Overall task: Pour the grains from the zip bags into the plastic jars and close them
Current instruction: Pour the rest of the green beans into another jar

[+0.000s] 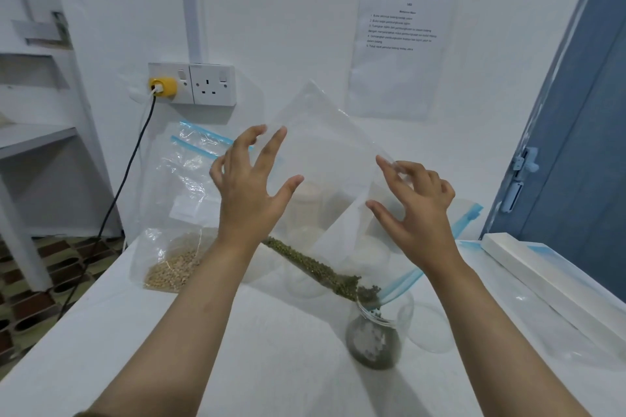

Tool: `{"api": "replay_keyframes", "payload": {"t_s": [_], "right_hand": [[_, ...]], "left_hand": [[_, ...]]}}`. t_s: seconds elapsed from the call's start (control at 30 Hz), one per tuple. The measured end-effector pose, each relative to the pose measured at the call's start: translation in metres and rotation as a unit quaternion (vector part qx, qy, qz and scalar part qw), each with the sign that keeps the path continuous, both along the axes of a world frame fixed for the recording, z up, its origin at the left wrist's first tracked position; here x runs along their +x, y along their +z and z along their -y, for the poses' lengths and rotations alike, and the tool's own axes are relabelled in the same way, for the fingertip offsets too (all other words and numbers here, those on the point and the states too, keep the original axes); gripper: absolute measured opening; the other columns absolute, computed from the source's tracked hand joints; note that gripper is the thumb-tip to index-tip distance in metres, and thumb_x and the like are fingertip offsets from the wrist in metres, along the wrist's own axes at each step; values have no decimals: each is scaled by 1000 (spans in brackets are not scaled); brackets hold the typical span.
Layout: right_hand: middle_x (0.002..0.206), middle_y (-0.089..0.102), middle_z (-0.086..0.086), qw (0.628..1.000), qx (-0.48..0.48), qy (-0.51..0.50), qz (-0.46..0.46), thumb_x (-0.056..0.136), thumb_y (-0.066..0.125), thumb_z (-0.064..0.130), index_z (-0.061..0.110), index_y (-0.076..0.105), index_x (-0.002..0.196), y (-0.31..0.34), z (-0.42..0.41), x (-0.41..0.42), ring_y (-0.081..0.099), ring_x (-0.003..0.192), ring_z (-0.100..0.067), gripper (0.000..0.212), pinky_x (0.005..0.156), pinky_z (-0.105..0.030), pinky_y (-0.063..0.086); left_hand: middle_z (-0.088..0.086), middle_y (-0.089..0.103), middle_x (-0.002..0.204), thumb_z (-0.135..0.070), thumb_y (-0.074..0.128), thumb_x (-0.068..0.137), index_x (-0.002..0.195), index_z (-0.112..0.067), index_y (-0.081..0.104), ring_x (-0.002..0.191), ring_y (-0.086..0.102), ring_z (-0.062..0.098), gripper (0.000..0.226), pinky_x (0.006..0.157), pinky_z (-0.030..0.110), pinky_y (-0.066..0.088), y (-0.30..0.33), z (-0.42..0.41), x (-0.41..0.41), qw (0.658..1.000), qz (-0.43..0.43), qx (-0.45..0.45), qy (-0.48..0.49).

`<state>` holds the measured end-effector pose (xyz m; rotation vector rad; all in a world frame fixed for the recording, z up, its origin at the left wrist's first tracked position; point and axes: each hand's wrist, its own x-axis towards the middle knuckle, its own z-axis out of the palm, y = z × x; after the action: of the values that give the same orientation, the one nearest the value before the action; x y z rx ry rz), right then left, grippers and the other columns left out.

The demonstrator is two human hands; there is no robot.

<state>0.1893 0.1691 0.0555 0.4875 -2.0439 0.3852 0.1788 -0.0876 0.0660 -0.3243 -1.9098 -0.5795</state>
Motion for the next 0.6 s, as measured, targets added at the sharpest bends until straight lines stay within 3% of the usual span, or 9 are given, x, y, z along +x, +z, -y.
{"api": "replay_keyframes", "payload": {"t_s": [0.17, 0.27, 0.37, 0.47, 0.53, 0.6], "right_hand": [[126, 42, 7, 1000, -1, 10, -25, 91, 55, 44, 26, 50, 143, -2, 3, 7, 47, 111, -22, 55, 95, -38, 21], [126, 43, 6, 999, 4, 11, -43, 91, 58, 41, 25, 51, 142, -5, 5, 9, 46, 111, -21, 54, 95, -38, 23], [126, 43, 5, 999, 4, 13, -50, 91, 59, 39, 24, 50, 142, -7, 6, 10, 46, 111, -20, 54, 95, -39, 23], [126, 42, 5, 999, 1, 13, -47, 91, 59, 38, 23, 50, 142, -6, 5, 11, 48, 110, -20, 54, 95, -37, 22], [125, 42, 4, 999, -2, 11, -43, 90, 60, 37, 23, 50, 142, -6, 3, 11, 49, 109, -20, 55, 94, -37, 23], [125, 42, 5, 999, -6, 8, -40, 89, 62, 35, 23, 51, 142, -5, 3, 12, 49, 109, -21, 56, 94, -37, 22]], "left_hand": [[8, 5, 161, -58, 64, 83, 151, -45, 23, 148, 5, 28, 81, 116, 54, 12, -58, -6, 9, 986, 79, 147, 28], [-2, -13, 161, -53, 70, 78, 147, -59, 12, 150, -3, 22, 91, 115, 60, 26, -81, -12, 10, 945, 134, 289, -69], [-5, -7, 162, -43, 75, 76, 143, -64, 10, 148, 13, 14, 96, 111, 39, 34, -82, -13, 10, 900, 167, 375, -148], [-7, 22, 157, -35, 76, 79, 144, -63, 11, 131, 50, 12, 97, 101, 24, 48, -81, -12, 9, 863, 166, 415, -238], [-3, 34, 151, -23, 76, 83, 142, -63, 14, 118, 59, 13, 94, 84, 11, 49, -80, -12, 8, 860, 156, 418, -247], [0, 38, 147, -16, 76, 84, 139, -61, 18, 112, 61, 14, 92, 78, 8, 47, -77, -11, 7, 866, 148, 416, -237]]}}
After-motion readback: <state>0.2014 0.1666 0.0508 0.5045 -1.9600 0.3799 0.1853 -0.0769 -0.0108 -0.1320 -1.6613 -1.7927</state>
